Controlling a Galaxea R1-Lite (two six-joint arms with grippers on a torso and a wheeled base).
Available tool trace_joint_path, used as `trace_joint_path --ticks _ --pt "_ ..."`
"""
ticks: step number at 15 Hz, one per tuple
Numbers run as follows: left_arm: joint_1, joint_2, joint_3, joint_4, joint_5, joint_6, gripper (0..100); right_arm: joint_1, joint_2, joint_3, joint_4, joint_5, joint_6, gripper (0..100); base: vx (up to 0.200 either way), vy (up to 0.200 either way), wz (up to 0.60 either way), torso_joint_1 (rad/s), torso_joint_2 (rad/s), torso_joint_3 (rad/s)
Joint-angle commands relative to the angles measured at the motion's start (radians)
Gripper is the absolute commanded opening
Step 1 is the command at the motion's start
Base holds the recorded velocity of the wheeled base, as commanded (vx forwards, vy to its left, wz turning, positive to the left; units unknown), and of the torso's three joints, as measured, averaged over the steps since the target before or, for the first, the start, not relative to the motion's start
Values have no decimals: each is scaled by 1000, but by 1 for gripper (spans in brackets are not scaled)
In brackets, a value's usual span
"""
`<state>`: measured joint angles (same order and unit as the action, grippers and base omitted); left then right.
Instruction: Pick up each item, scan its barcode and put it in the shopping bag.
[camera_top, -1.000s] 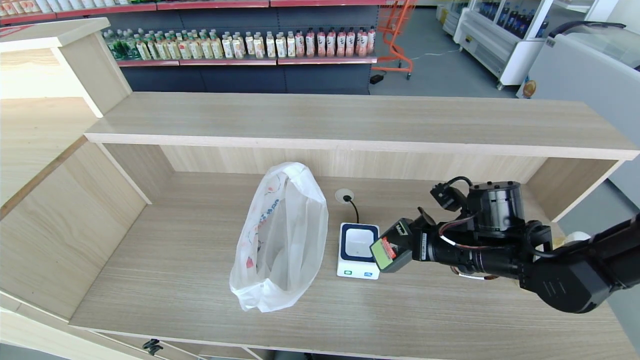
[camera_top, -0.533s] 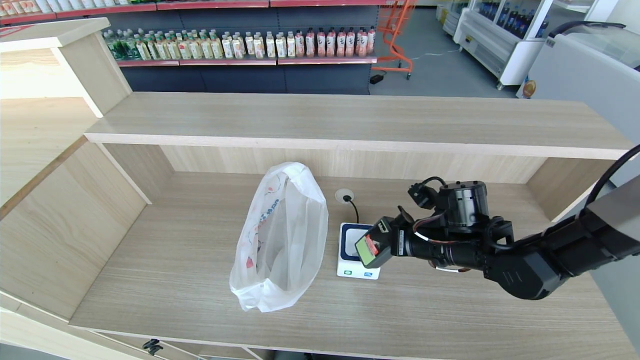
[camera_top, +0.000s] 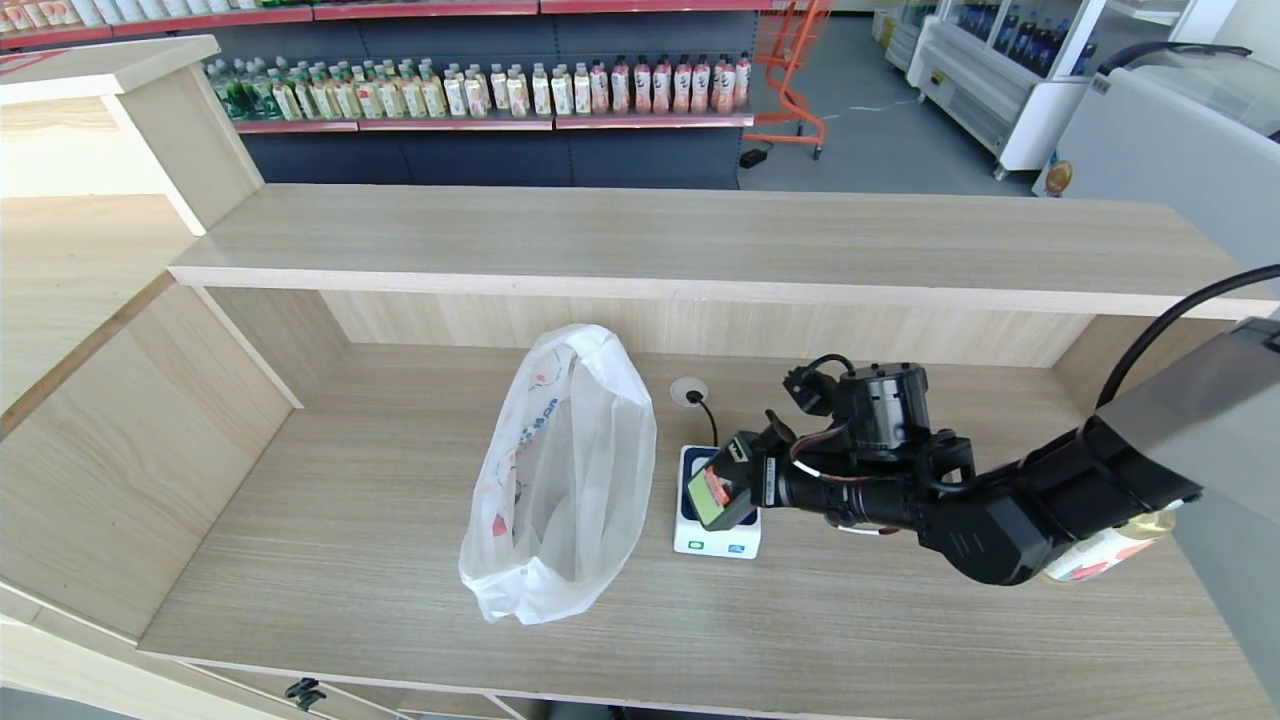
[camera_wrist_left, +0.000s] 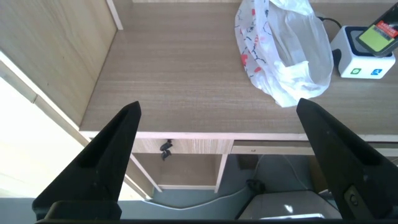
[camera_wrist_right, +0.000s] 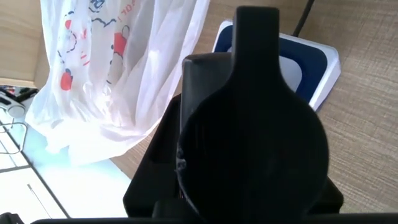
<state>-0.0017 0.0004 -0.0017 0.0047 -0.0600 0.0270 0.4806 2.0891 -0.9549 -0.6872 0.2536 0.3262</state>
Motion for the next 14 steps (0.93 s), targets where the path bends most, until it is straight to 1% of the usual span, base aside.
trace_joint_path --ticks 1,3,5,6,8,9,10,11,13,14 --pt "0 0 0 0 0 1 100 -1 11 -4 2 -1 -10 0 0 0 0 0 0 0" --pt "0 0 0 0 0 1 100 -2 19 1 2 -2 -33 0 0 0 0 0 0 0" --pt "0 0 2 0 0 -1 100 -1 14 -1 2 -42 -42 0 0 0 0 0 0 0" --pt "0 0 0 0 0 1 100 1 -15 -2 0 -45 -38 0 0 0 0 0 0 0" --pt "0 0 0 0 0 -1 100 13 -138 -1 2 -47 7 0 0 0 0 0 0 0" --pt "0 0 0 0 0 1 100 13 -182 5 2 -48 11 0 0 0 0 0 0 0" --pt "0 0 0 0 0 1 100 6 -282 18 11 -48 10 0 0 0 0 0 0 0" --pt "0 0 0 0 0 1 100 -13 -374 48 32 -48 -29 0 0 0 0 0 0 0" --pt "0 0 0 0 0 -1 100 -71 -521 156 94 -50 -216 0 0 0 0 0 0 0" --pt "0 0 0 0 0 1 100 -111 -563 214 91 -48 -286 0 0 0 0 0 0 0"
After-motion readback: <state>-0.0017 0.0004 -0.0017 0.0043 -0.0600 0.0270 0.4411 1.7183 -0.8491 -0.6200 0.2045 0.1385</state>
